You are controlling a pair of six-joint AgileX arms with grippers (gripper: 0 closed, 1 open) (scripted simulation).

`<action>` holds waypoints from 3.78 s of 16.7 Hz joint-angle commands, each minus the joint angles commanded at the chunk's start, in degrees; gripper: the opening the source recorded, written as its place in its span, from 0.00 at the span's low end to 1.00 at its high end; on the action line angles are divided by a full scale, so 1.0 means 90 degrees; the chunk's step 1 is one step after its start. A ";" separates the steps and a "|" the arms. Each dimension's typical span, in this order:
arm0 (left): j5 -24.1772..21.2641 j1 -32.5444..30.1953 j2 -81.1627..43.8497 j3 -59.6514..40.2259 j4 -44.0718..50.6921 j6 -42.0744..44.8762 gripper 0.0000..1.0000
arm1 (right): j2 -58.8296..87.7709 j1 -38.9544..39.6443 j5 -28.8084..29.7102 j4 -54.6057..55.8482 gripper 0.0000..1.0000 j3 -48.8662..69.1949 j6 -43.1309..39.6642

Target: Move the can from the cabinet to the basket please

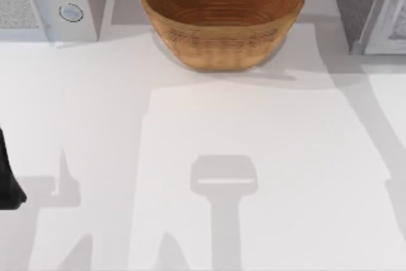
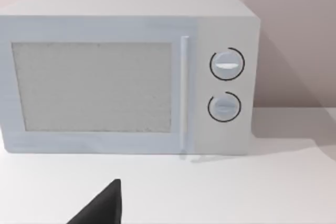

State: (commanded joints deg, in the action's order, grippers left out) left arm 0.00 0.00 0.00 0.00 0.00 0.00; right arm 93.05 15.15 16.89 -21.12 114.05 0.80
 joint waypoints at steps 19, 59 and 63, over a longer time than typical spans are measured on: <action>0.0000 0.0000 0.0000 0.0000 0.0000 0.0000 1.00 | 0.2040 -0.0191 -0.0173 -0.0487 1.00 0.2576 -0.0001; 0.0000 0.0000 0.0000 0.0000 0.0000 0.0000 1.00 | -0.0958 0.1152 0.1108 -0.2099 0.00 0.1171 0.0008; 0.0000 0.0000 0.0000 0.0000 0.0000 0.0000 1.00 | -0.0950 0.1128 0.1099 -0.2094 0.00 0.1145 0.0018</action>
State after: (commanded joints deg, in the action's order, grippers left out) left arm 0.00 0.00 0.00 0.00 0.00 0.00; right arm 84.50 25.31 26.78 -39.96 124.36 0.97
